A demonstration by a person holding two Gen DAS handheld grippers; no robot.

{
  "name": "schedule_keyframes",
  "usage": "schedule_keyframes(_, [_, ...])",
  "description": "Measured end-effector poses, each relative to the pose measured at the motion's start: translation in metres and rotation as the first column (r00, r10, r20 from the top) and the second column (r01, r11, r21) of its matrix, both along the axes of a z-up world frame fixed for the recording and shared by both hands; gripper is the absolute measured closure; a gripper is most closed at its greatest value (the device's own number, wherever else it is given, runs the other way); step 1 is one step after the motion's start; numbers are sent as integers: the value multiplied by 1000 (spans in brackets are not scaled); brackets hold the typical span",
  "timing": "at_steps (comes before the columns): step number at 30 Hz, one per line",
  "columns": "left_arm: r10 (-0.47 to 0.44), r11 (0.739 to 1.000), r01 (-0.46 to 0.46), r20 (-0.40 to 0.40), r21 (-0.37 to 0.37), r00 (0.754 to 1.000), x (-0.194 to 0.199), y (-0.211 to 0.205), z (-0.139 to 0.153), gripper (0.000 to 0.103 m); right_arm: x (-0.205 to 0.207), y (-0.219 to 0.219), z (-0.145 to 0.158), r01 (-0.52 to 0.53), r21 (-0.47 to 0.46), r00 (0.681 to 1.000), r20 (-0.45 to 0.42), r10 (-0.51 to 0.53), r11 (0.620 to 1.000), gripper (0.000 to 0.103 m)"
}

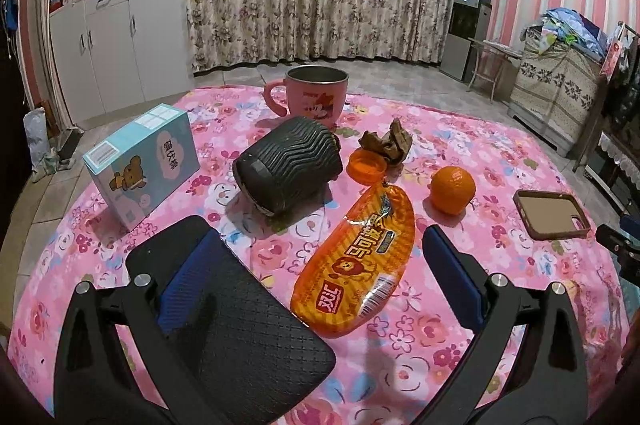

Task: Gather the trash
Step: 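Return the left gripper to the bed and grasp the orange snack bag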

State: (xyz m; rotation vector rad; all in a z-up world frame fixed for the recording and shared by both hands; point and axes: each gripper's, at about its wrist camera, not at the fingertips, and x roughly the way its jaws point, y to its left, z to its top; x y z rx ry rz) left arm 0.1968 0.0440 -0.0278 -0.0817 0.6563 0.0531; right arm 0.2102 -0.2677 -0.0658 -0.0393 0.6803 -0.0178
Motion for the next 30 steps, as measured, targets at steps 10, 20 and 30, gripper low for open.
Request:
schedule_keyframes(10, [-27,999,25,-53,-36,998,4,1,-12,6,5,6,-1,-6,-6,1000,-2,6,1000,17])
schedule_keyframes(20, [-84,995,77,-132,-58,988,20,-13,-26,6,13,17,-9,-35,3,999,-13,35,999,17])
schedule_keyframes(30, [-113,993,106,-230,-45,967,38,-21,-42,37,18,27,-9,-55,15,998,-18,55,998,17])
